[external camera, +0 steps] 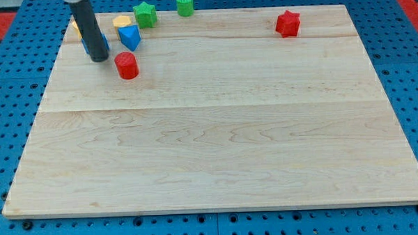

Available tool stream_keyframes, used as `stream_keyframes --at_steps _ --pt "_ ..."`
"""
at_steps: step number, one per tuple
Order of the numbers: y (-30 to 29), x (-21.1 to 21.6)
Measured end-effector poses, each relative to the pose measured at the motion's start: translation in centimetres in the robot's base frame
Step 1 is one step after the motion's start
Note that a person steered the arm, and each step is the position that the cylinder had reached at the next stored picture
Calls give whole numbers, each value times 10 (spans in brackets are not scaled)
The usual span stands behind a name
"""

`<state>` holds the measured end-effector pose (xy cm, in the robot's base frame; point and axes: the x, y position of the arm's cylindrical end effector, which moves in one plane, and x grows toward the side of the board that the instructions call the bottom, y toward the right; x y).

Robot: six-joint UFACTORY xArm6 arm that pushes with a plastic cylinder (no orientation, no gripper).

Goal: Push the red circle close to the blue blocks

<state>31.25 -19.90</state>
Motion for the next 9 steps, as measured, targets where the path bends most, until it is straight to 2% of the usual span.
stream_keyframes --at_steps 2,3,4,5,6,7,8,9 --pt "20 110" --pt "90 54" --pt "64 13" --pt "55 54" --pt "17 33" --pt "21 29" --pt "51 67" --pt "76 67"
